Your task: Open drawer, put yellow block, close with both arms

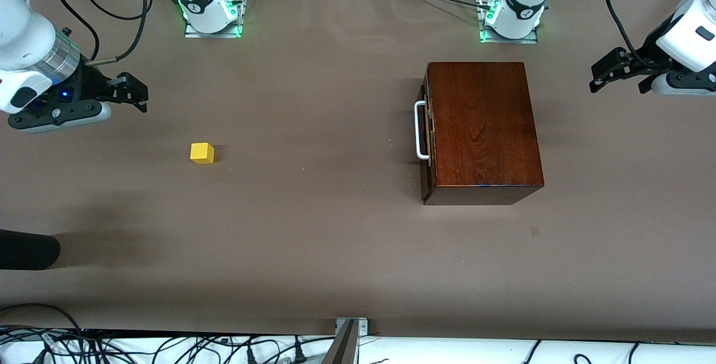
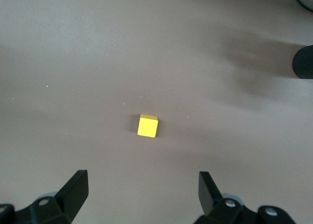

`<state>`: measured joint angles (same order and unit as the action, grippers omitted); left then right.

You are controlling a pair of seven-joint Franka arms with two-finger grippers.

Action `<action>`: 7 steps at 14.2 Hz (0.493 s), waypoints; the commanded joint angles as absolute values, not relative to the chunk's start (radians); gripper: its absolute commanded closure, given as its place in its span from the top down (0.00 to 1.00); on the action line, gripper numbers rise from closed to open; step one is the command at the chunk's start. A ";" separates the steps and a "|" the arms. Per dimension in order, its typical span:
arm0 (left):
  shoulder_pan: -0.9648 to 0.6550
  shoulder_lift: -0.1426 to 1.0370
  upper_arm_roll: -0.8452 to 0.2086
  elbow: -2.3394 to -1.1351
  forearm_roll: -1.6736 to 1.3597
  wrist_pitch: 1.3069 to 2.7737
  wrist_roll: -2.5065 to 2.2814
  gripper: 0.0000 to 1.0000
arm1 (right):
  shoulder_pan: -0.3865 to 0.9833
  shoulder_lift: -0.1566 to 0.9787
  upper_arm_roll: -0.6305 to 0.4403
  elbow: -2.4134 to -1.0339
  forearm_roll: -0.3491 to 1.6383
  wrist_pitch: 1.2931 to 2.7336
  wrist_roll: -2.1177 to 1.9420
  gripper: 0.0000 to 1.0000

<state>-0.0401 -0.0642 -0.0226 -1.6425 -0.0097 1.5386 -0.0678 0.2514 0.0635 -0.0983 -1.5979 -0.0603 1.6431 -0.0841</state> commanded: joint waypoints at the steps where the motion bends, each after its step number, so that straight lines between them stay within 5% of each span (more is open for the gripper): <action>1: -0.044 -0.071 -0.021 -1.629 -0.014 1.520 -0.071 1.00 | 0.244 0.071 -0.095 -1.577 -0.054 1.624 -0.078 1.00; 7: -0.051 -0.033 -0.098 -1.631 -0.014 1.430 -0.072 1.00 | 0.244 0.071 -0.095 -1.577 -0.054 1.624 -0.078 1.00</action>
